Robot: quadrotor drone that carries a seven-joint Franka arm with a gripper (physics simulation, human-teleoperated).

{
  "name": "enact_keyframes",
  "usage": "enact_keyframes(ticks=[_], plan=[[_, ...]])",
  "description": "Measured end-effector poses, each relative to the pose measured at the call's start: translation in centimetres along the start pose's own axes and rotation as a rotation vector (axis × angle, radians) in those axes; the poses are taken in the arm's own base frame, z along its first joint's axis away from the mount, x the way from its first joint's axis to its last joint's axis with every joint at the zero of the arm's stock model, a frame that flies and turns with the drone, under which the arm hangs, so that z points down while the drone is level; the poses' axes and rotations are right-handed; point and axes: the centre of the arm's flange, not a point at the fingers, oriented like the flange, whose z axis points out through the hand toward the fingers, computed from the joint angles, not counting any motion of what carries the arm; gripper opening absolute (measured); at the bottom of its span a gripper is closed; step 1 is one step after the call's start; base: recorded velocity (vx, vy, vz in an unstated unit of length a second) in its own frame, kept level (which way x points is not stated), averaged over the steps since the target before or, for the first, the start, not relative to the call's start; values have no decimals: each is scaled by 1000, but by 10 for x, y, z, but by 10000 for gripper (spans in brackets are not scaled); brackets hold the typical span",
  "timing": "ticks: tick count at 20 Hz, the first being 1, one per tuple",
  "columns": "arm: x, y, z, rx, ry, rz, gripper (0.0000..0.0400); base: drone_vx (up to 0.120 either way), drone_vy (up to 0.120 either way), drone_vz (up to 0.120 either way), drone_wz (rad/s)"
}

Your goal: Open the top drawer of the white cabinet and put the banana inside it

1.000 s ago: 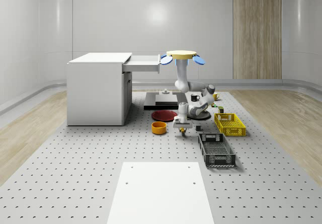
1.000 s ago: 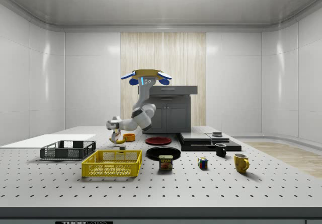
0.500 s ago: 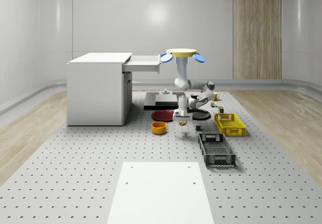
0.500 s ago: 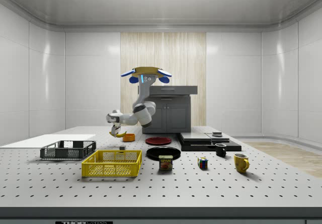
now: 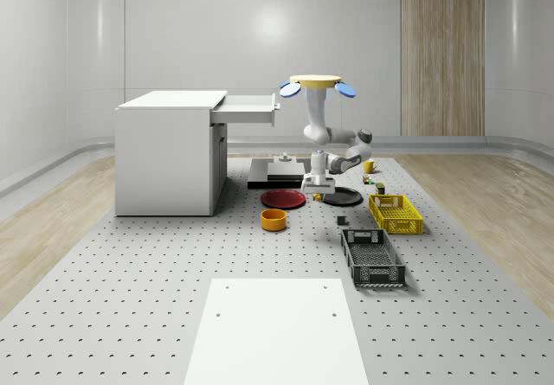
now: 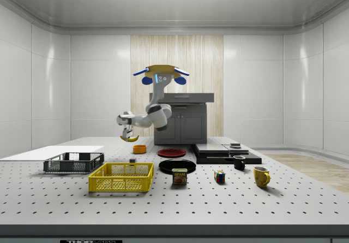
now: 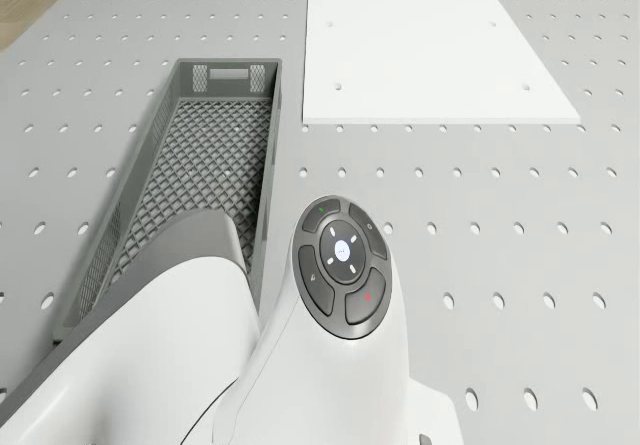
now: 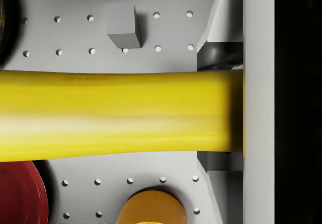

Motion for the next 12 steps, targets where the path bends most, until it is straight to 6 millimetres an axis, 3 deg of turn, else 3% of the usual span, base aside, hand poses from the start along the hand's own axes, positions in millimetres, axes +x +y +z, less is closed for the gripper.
enact_keyframes(ticks=[9,12], plan=[[0,0,-1,0,0,2,193,0,0,120,0],[0,0,-2,0,0,2,193,-93,0,120,0]])
